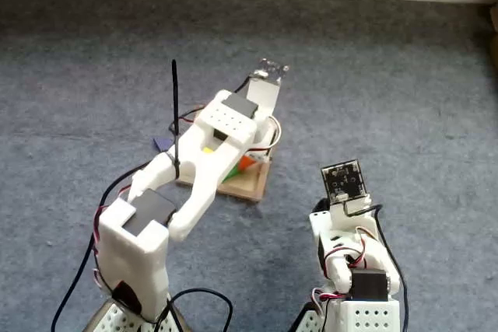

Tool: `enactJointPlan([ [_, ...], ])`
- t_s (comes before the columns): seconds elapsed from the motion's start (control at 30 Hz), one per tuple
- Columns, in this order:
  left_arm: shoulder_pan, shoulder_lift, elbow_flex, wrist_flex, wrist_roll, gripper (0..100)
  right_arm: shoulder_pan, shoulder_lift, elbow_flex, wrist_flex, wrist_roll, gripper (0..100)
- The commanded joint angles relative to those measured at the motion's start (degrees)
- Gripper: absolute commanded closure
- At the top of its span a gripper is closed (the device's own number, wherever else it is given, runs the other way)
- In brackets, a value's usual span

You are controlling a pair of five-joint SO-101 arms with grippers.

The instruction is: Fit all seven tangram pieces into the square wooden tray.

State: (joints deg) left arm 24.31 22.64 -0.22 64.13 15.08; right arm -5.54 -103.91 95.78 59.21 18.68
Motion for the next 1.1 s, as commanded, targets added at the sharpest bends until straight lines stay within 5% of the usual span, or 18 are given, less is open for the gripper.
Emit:
enactJointPlan([
  [0.0,0.7,1.2,-6.9,4.5,2.9,82,0.7,0.3,8.7,-0.7,-0.1,97.9],
  [0.2,0.7,4.7,-14.1,12.3,3.3,72,0.7,0.3,8.7,-0.7,-0.1,97.9],
  [0.43,0.5,4.4,-18.2,16.3,3.3,72,0.7,0.3,8.7,-0.7,-0.1,97.9],
  [0.73,-4.8,4.7,-18.2,14.2,2.8,83,0.7,0.3,8.7,-0.7,-0.1,97.9],
  [1.07,-7.4,4.7,-16.0,14.0,2.7,83,0.7,0.3,8.7,-0.7,-0.1,97.9],
])
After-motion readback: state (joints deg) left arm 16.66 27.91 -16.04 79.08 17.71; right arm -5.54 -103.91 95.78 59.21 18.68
